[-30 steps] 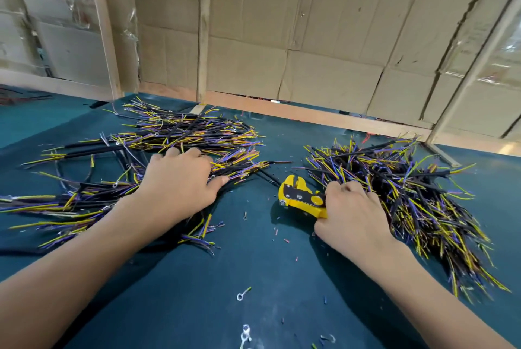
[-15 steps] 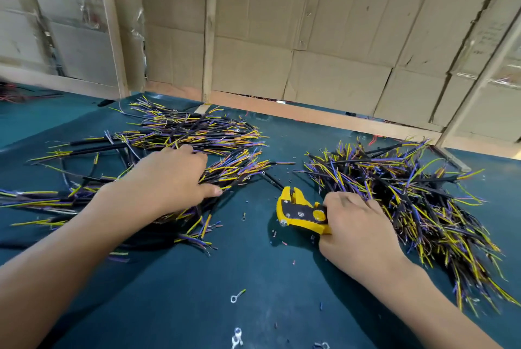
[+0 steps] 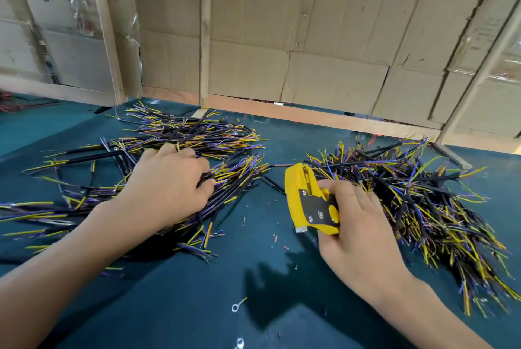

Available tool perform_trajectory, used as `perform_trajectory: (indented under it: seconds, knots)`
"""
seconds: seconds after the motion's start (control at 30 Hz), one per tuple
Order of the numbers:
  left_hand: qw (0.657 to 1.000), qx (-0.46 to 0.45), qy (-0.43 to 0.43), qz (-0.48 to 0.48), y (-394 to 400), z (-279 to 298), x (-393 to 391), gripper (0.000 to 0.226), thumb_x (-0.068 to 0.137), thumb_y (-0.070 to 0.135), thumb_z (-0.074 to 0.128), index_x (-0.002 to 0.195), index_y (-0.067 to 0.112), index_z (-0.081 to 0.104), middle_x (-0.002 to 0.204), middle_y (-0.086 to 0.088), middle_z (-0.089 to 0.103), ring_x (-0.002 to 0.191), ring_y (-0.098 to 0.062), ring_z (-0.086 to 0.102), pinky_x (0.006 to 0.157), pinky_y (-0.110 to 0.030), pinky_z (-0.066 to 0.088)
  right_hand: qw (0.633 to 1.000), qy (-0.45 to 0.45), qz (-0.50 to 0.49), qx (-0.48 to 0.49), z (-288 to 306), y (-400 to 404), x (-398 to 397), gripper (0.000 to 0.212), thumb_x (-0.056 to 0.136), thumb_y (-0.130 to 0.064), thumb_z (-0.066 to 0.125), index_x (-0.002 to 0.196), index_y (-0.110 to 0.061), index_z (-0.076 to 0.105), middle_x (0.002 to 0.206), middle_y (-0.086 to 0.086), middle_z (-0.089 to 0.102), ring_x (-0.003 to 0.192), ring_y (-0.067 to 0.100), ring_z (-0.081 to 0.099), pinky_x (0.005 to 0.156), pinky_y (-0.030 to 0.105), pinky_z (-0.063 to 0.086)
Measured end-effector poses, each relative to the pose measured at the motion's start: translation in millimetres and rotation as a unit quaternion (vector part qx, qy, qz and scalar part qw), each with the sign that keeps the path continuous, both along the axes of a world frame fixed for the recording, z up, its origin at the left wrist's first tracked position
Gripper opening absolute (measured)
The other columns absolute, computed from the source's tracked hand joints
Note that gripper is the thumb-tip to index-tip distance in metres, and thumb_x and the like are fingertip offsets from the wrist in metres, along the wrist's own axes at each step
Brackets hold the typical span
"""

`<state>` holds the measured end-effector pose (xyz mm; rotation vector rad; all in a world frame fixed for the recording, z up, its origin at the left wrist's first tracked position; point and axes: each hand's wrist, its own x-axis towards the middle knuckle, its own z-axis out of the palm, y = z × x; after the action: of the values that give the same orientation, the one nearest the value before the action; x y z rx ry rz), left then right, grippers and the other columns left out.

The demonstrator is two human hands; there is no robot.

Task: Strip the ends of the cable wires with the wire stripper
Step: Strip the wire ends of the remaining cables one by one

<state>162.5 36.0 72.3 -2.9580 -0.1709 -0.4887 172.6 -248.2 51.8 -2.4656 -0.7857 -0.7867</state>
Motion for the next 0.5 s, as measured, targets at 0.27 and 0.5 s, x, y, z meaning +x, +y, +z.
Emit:
perform_trajectory:
  seconds: [0.27, 0.5]
  knots:
    - [0.971, 0.071, -0.216, -0.070, -13.6, -2.3, -5.1, 0.031, 0.093, 0.037, 0.044, 0.097, 0.017, 0.067, 0.113, -0.002, 0.061, 0.111, -0.037, 0.050, 0.099, -0.056, 0.027, 0.973, 0.072, 0.013, 0.217, -5.5, -4.8, 4.2, 0.027, 0.086, -0.024, 0.062, 0.089, -0.044, 0.045, 0.071, -0.014, 0.054, 0.068, 0.009, 0.050, 0.060, 0.028, 0.033]
    - [0.916, 0.032, -0.338, -0.215, -26.4, 7.8, -10.2, 0.024, 0.101, 0.034, 0.054, 0.102, 0.019, 0.073, 0.086, 0.008, 0.071, 0.104, -0.026, 0.065, 0.094, -0.054, 0.035, 0.947, 0.118, 0.043, 0.294, -6.3, 0.7, -2.9, 0.015, 0.087, -0.038, 0.062, 0.087, -0.024, 0.056, 0.067, -0.001, 0.055, 0.059, 0.018, 0.044, 0.055, 0.029, 0.038]
